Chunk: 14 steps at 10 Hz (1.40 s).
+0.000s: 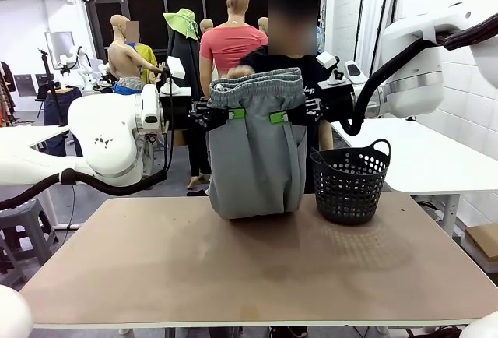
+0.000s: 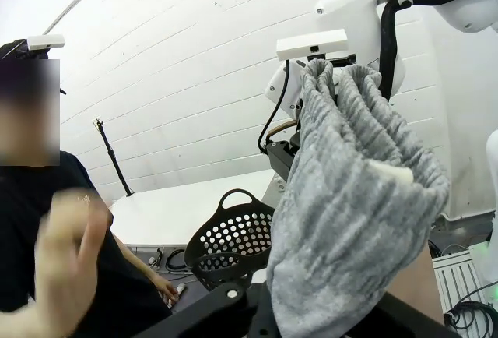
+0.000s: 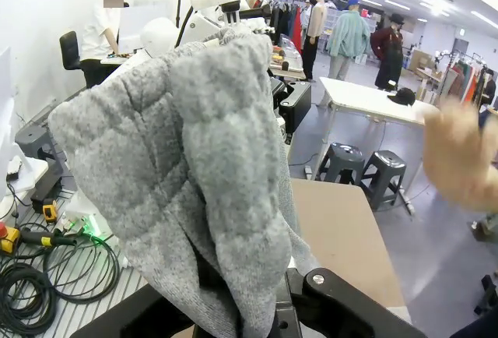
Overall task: Fold the training pants.
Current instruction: Release the ends of the Training pants and then grab the overlapped ends.
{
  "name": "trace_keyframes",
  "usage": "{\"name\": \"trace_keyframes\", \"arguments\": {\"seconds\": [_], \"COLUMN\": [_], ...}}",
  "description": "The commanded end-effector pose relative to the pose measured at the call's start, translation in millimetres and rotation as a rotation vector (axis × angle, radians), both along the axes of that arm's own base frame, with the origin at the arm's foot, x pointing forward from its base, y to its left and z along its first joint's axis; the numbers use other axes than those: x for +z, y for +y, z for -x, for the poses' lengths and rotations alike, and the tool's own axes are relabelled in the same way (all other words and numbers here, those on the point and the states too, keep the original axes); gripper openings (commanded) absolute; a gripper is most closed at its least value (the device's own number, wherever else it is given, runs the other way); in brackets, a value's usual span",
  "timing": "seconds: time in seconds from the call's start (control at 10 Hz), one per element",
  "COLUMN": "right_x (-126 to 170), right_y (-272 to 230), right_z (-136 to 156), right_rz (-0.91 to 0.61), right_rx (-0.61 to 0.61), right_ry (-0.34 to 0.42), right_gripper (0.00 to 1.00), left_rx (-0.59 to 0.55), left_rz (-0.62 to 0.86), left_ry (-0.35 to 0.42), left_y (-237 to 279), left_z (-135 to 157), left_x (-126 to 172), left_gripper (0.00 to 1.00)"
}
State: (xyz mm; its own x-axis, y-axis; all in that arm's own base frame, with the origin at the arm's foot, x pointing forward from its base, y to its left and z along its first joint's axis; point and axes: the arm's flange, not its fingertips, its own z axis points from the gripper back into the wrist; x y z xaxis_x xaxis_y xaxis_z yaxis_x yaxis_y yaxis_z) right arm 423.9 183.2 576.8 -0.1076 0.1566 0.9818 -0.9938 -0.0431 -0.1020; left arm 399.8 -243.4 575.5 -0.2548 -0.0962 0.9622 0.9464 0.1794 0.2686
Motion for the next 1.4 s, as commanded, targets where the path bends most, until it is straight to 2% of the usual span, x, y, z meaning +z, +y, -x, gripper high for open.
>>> {"name": "trace_keyframes", "arguments": {"seconds": [0.0, 1.3], "right_x": [0.3, 0.3], "right_y": [-0.5, -0.5], "right_z": [0.8, 0.8], "right_rz": [-0.022, -0.022], "right_rx": [-0.001, -0.001], "right_ry": [0.009, 0.009], "right_gripper": [0.00, 0.00], "left_rx": [0.003, 0.003], "left_rz": [0.004, 0.004], "left_ry": [0.012, 0.012], "left_y": [-2.0, -2.0], "left_z": [1.3, 1.3], "left_x": [2.4, 2.4], "left_gripper": [0.00, 0.00]}}
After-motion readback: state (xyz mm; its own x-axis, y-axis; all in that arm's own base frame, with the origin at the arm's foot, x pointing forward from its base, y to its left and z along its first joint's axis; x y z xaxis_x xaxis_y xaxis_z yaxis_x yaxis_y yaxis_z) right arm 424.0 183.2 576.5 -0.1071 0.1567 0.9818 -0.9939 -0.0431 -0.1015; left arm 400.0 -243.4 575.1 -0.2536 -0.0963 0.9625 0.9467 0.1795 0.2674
